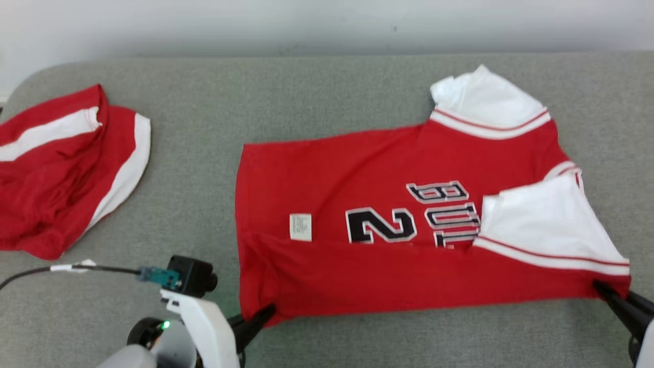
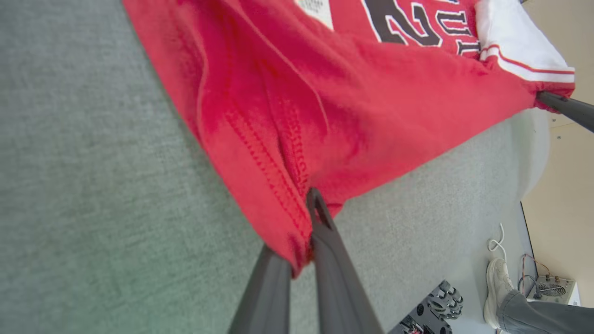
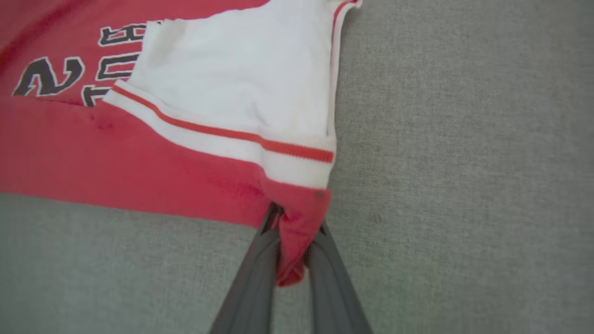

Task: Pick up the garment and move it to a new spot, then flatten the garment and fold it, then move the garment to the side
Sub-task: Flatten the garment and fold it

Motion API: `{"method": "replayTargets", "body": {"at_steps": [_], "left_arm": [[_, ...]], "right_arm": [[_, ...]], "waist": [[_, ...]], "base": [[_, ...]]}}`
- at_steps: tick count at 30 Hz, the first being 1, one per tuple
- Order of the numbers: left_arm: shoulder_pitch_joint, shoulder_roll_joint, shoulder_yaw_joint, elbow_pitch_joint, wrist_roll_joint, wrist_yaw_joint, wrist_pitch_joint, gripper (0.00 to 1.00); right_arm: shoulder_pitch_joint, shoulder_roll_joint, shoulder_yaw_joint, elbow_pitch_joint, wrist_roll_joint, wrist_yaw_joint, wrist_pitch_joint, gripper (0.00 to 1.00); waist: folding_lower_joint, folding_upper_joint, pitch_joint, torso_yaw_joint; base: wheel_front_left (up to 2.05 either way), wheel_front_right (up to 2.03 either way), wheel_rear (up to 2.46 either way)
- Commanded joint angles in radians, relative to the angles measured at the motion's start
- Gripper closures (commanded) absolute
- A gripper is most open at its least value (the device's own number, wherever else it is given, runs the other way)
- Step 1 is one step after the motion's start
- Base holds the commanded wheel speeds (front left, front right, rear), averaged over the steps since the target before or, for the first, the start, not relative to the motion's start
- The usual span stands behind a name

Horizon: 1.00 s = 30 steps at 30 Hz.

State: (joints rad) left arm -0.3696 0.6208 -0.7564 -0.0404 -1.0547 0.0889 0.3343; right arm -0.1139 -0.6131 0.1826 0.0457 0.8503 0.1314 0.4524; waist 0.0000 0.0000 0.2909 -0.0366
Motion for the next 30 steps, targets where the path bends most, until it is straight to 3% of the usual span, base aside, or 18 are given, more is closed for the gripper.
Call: {"method": "replayTargets", "body": {"at_steps": [1, 7, 11, 12, 13, 14, 15, 16, 20, 25, 30], "left_arm": [[0.025, 0.017, 0.002, -0.008, -0.014, 0.002, 0.002, 1.00], [0.128, 0.081, 0.019, -0.088, -0.067, 0.014, -0.007, 1.00], [0.193, 0.107, 0.016, -0.131, -0.077, 0.037, -0.013, 1.00], [0.204, 0.115, 0.015, -0.137, -0.073, 0.046, -0.015, 1.00], [0.212, 0.121, 0.012, -0.140, -0.064, 0.053, -0.017, 1.00], [0.218, 0.124, 0.012, -0.139, -0.054, 0.061, -0.023, 0.82], [0.222, 0.128, 0.013, -0.139, -0.040, 0.071, -0.032, 0.26], [0.228, 0.132, 0.011, -0.139, -0.032, 0.079, -0.037, 0.00], [0.234, 0.146, 0.020, -0.157, 0.003, 0.109, -0.066, 0.00], [0.209, 0.177, 0.078, -0.242, 0.006, 0.147, -0.096, 0.00], [0.065, 0.145, 0.128, -0.246, 0.035, 0.165, -0.094, 0.00]], "right_arm": [[0.033, -0.018, -0.010, -0.012, 0.013, -0.002, 0.006, 1.00], [0.208, -0.067, -0.028, -0.125, 0.077, -0.002, 0.053, 1.00], [0.269, -0.047, -0.029, -0.150, 0.079, -0.002, 0.067, 1.00], [0.277, -0.043, -0.021, -0.148, 0.069, -0.002, 0.074, 0.87], [0.279, -0.040, -0.013, -0.151, 0.057, -0.002, 0.078, 0.54], [0.277, -0.031, -0.010, -0.152, 0.051, -0.002, 0.077, 0.00], [0.272, -0.021, -0.007, -0.155, 0.048, -0.002, 0.076, 0.00], [0.266, -0.018, -0.007, -0.157, 0.041, -0.002, 0.075, 0.00], [0.262, -0.028, -0.031, -0.171, 0.033, -0.002, 0.081, 0.00], [0.196, -0.048, -0.139, -0.246, 0.059, -0.002, 0.071, 0.00], [0.009, -0.050, -0.177, -0.273, 0.029, -0.002, 0.118, 0.00]], "waist": [[0.0000, 0.0000, -0.033, -0.010], [0.0000, 0.0000, -0.073, -0.035], [0.0000, 0.0000, -0.074, -0.052], [0.0000, 0.0000, -0.074, -0.055], [0.0000, 0.0000, -0.073, -0.057], [0.0000, 0.0000, -0.072, -0.058], [0.0000, 0.0000, -0.072, -0.059], [0.0000, 0.0000, -0.071, -0.060], [0.0000, 0.0000, -0.064, -0.053], [0.0000, 0.0000, -0.026, -0.040], [0.0000, 0.0000, 0.071, 0.000]], "base": [[0.00, 0.00, 0.00], [0.00, 0.00, 0.00], [0.00, 0.00, 0.00], [0.00, 0.00, 0.00], [0.00, 0.00, 0.00], [0.00, 0.00, 0.00], [0.00, 0.00, 0.00], [0.00, 0.00, 0.00], [0.00, 0.00, 0.00], [0.00, 0.00, 0.00], [0.00, 0.00, 0.00]]}}
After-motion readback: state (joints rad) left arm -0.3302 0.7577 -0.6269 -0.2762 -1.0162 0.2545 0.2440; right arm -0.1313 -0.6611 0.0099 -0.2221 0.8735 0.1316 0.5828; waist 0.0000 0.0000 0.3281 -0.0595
